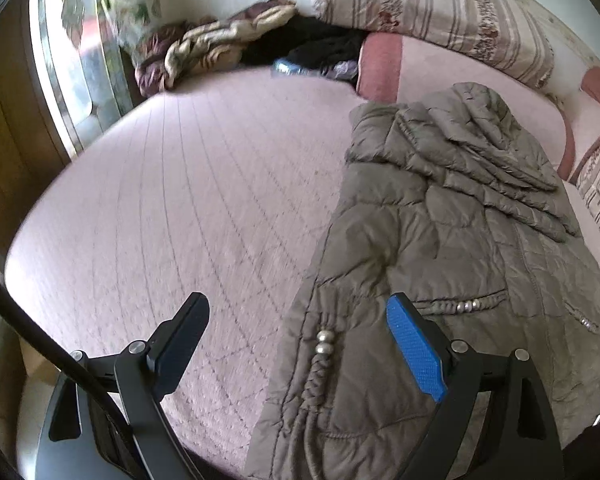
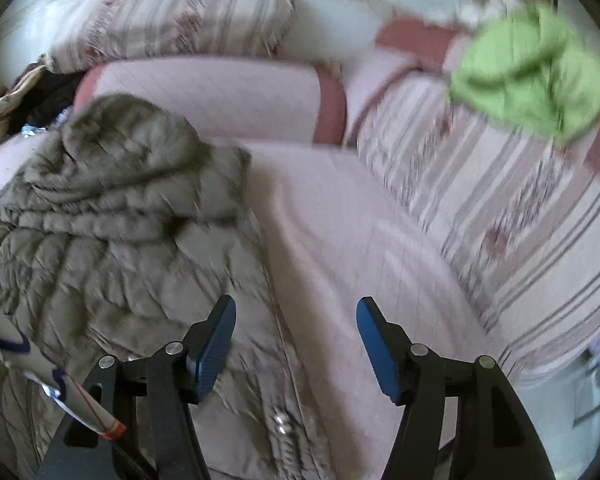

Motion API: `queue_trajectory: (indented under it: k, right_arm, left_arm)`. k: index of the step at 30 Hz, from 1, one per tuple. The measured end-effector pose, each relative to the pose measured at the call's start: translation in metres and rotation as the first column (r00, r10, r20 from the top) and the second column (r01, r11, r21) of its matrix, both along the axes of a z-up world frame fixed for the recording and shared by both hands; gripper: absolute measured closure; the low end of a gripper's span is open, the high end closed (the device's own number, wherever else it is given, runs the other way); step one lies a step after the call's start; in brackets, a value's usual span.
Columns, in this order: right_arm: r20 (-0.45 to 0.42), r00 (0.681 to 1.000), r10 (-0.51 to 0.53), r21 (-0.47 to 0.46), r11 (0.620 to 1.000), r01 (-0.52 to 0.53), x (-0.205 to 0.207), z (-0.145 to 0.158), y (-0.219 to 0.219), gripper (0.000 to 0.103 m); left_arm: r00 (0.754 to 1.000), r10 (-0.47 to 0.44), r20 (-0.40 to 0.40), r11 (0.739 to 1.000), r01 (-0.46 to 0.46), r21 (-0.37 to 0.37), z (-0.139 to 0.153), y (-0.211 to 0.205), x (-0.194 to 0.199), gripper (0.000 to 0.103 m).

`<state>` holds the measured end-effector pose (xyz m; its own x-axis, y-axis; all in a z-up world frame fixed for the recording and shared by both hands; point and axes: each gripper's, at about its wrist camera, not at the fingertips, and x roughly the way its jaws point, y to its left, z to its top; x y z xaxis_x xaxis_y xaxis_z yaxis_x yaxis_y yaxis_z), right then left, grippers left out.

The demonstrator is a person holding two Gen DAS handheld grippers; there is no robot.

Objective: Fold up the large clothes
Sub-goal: 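Move the open left tool to the jacket hem by the pearl beads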

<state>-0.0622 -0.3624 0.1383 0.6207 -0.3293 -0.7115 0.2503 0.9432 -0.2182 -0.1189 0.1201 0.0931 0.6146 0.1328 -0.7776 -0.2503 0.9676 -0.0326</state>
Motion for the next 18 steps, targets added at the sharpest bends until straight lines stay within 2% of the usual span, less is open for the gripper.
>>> queue_trajectory:
  k: [2, 3, 6, 9, 14, 18]
  right_arm:
    - [-0.052, 0.998, -0.028, 0.099, 0.995, 0.033, -0.001, -0.016, -0.025, 0.036]
    - [-0.074, 0.997, -0.038, 0.176, 0.983, 0.051, -0.003, -0.026, -0.042, 0.036]
    - [-0.098, 0.994, -0.049, 0.322, 0.944, 0.078, -0.010, -0.046, -0.072, 0.036]
    - [-0.111, 0.993, -0.040, 0.420, 0.904, 0.084, -0.014, -0.063, -0.091, 0.036]
    - [-0.122, 0.992, -0.032, 0.552, 0.829, 0.095, -0.015, -0.087, -0.107, 0.035]
    - [-0.107, 0.992, -0.061, 0.612, 0.783, 0.114, -0.011, -0.102, -0.115, 0.035]
  left_arm:
    - [1.000, 0.005, -0.013, 0.999, -0.006, -0.035, -0.004, 0.009, 0.002, 0.013]
    - [1.000, 0.007, -0.017, 0.998, -0.008, -0.064, -0.007, 0.016, 0.002, 0.013]
    - [1.000, 0.003, -0.027, 0.991, -0.006, -0.132, -0.015, 0.029, 0.006, 0.013]
    - [0.999, -0.015, -0.036, 0.973, 0.006, -0.230, -0.025, 0.040, 0.012, 0.013]
    - [0.997, -0.063, -0.037, 0.913, 0.043, -0.405, -0.041, 0.049, 0.028, 0.013]
    - [0.993, -0.106, -0.040, 0.882, 0.076, -0.465, -0.051, 0.044, 0.042, 0.013]
